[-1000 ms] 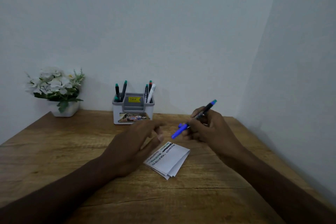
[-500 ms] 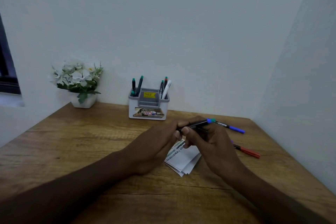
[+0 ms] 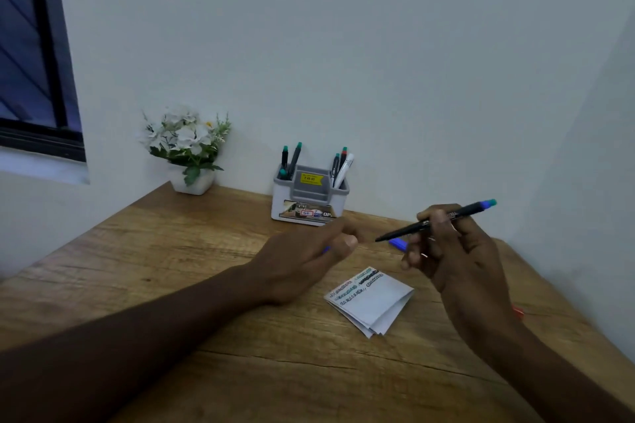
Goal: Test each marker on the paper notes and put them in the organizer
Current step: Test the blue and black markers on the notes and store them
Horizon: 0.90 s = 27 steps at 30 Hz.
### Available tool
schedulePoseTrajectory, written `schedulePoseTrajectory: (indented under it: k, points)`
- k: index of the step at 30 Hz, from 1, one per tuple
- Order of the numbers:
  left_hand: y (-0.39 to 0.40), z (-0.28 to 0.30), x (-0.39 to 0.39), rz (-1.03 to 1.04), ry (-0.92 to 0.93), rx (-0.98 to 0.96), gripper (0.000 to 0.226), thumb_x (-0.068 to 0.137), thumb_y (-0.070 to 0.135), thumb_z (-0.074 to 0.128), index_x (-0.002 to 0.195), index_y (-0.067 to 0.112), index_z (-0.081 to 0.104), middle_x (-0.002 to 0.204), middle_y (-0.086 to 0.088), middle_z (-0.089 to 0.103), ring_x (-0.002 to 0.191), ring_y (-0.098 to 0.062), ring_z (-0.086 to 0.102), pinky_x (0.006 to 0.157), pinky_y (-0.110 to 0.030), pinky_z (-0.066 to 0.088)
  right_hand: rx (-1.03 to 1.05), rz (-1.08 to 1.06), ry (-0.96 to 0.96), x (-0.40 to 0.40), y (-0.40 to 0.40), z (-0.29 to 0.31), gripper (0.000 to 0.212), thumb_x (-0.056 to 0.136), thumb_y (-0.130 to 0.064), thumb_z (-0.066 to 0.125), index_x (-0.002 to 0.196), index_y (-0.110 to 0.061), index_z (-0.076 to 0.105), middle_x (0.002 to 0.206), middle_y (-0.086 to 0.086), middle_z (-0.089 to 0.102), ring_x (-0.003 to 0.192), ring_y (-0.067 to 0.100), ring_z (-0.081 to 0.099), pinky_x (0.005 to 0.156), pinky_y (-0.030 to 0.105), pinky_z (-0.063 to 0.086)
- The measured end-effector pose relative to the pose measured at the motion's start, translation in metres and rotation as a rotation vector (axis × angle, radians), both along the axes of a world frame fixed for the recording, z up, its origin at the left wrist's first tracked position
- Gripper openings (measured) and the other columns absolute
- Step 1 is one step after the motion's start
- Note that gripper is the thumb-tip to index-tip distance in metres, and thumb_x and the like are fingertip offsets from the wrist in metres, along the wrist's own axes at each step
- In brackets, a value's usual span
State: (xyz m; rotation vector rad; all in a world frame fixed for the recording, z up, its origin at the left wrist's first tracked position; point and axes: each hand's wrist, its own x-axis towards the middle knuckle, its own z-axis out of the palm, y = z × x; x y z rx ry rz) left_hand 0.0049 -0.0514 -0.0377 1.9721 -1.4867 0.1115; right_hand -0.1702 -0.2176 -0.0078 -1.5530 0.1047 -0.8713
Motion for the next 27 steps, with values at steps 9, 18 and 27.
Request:
schedulePoseTrajectory:
  k: [9,18,27]
  points:
    - [0.002,0.004,0.009,-0.074,-0.268,0.151,0.043,0.094,0.079,0.037,0.13,0.062,0.053,0.091,0.058,0.044,0.084,0.021,0.049,0.054,-0.023,0.029,0.216,0.281,0.308,0.009,-0.011,-0.019,0.036,0.09,-0.025,0.076,0.115,-0.001,0.067,0.107,0.028,0.079,0.086,0.03,0.081,0.074,0.031,0.068]
    - [0.0,-0.004,0.014,-0.037,-0.269,0.111,0.043,0.088,0.087,0.044,0.123,0.064,0.057,0.092,0.05,0.05,0.084,0.016,0.052,0.053,-0.022,0.026,-0.228,0.169,0.526,0.001,0.002,-0.018,0.022,0.101,-0.011,0.069,0.094,-0.025,0.085,0.094,0.003,0.085,0.085,0.014,0.081,0.078,0.021,0.064]
    - [-0.005,-0.007,0.018,-0.037,-0.246,0.126,0.047,0.085,0.091,0.043,0.122,0.067,0.057,0.084,0.035,0.061,0.085,0.006,0.056,0.055,-0.022,0.032,-0.49,0.081,0.59,-0.001,0.005,-0.02,0.019,0.086,-0.011,0.08,0.087,-0.03,0.085,0.094,-0.011,0.084,0.091,0.005,0.079,0.081,0.027,0.064]
